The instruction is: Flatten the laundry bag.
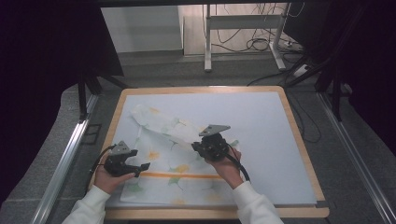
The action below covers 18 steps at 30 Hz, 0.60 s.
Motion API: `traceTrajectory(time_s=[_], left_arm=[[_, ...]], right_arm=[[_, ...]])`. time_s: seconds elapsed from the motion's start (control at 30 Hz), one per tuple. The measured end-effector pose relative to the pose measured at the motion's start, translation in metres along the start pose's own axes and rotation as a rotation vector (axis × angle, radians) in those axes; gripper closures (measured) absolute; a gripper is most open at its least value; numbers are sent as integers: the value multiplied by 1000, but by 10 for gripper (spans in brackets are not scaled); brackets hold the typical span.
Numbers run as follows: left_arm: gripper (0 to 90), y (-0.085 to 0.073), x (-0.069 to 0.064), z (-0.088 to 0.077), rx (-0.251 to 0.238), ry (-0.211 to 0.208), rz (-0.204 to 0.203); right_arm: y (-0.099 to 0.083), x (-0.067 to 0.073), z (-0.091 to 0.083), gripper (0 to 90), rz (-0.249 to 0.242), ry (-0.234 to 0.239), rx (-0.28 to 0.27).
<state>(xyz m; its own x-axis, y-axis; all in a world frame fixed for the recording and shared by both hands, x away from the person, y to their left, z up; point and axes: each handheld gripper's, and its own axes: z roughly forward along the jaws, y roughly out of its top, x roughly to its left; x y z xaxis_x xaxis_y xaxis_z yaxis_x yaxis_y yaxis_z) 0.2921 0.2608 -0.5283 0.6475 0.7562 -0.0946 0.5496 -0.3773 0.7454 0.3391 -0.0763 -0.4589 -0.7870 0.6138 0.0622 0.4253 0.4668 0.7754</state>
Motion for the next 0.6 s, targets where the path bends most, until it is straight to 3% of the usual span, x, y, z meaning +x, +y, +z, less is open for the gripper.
traceTrajectory(time_s=[0.6], left_arm=[[193, 0, 0, 0, 3, 2, 5]], right_arm=[[0, -31, -9, 860, 36, -54, -45]])
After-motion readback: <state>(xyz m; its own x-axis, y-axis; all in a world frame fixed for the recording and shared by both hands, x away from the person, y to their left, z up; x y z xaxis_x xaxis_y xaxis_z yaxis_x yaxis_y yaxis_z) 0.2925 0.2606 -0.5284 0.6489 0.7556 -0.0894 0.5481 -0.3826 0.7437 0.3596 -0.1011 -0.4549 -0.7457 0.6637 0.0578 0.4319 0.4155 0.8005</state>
